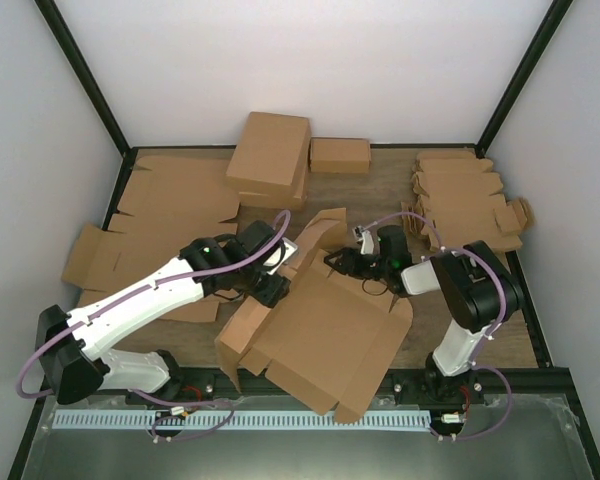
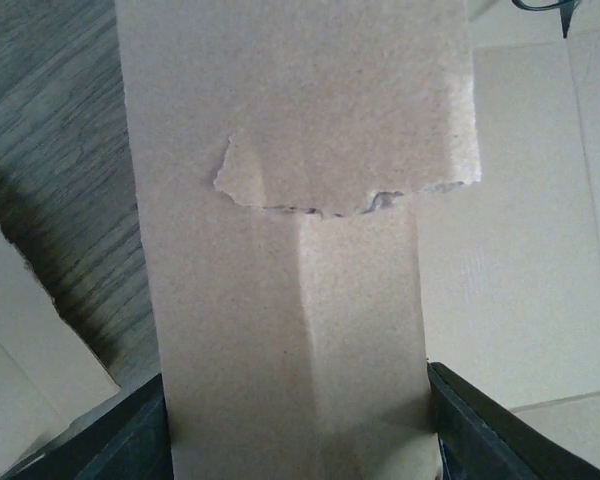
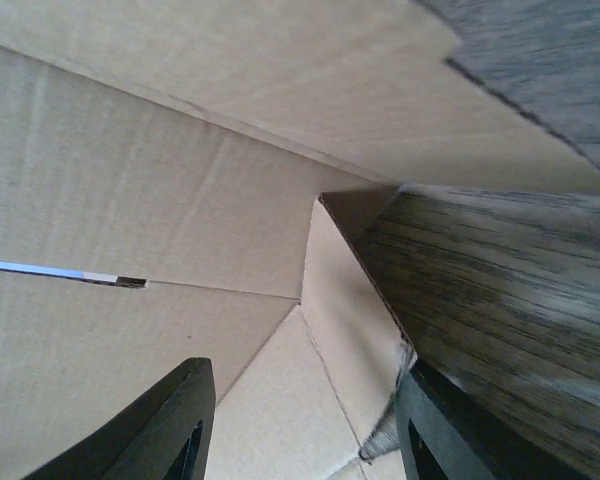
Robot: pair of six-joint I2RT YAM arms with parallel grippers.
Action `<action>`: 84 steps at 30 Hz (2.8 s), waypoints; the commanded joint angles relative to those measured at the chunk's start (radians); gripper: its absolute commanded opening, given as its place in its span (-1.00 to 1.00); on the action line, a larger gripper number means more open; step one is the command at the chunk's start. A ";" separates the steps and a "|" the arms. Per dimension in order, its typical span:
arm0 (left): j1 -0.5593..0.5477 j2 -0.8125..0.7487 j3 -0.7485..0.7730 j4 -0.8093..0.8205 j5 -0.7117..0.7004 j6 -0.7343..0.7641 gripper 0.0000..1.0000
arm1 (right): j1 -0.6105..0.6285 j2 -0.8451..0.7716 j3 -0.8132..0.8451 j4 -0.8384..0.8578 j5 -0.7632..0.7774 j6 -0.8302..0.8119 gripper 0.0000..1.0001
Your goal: Fold the paper box
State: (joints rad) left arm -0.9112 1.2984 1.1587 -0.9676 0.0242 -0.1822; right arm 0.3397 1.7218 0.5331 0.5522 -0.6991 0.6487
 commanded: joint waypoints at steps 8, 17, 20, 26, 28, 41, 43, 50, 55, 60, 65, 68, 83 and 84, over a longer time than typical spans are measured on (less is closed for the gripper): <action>-0.013 0.008 -0.023 0.014 0.088 -0.011 0.39 | 0.060 -0.022 -0.052 0.171 -0.034 -0.026 0.00; -0.014 -0.010 -0.017 0.074 0.128 -0.031 0.66 | 0.126 -0.071 -0.071 0.131 0.037 -0.062 -0.05; -0.013 -0.018 -0.024 0.096 0.129 -0.039 0.70 | 0.131 -0.078 -0.073 0.127 0.046 -0.066 -0.05; -0.013 -0.014 -0.018 0.144 0.156 -0.048 0.73 | 0.136 -0.083 -0.065 0.101 0.068 -0.072 -0.04; -0.013 -0.021 -0.013 0.159 0.147 -0.052 0.79 | 0.136 -0.090 -0.069 0.100 0.076 -0.072 -0.03; 0.107 -0.069 -0.060 0.336 0.297 -0.170 1.00 | 0.136 -0.087 -0.061 0.086 0.072 -0.078 -0.03; 0.143 -0.067 -0.073 0.355 0.333 -0.181 0.98 | 0.136 -0.087 -0.061 0.091 0.070 -0.077 -0.03; 0.216 -0.075 -0.126 0.453 0.470 -0.201 0.84 | 0.136 -0.068 -0.056 0.095 0.062 -0.066 -0.03; 0.230 -0.064 -0.142 0.485 0.513 -0.208 0.64 | 0.136 -0.059 -0.054 0.104 0.053 -0.060 -0.03; 0.238 -0.075 -0.165 0.521 0.542 -0.230 0.72 | 0.136 -0.066 -0.056 0.105 0.051 -0.060 -0.03; 0.264 -0.083 -0.209 0.573 0.575 -0.274 0.27 | 0.136 -0.067 -0.058 0.109 0.049 -0.058 -0.03; 0.266 -0.073 -0.223 0.573 0.558 -0.279 0.22 | 0.136 -0.065 -0.054 0.098 0.053 -0.061 -0.03; 0.267 -0.023 -0.240 0.520 0.498 -0.237 0.01 | 0.136 -0.059 -0.040 0.078 0.062 -0.061 -0.07; 0.267 -0.021 -0.237 0.517 0.497 -0.234 0.01 | 0.136 -0.052 -0.037 0.076 0.060 -0.060 -0.07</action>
State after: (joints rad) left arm -0.6476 1.2617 0.9302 -0.4362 0.5323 -0.4435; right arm 0.4683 1.6527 0.4622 0.6357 -0.6353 0.5922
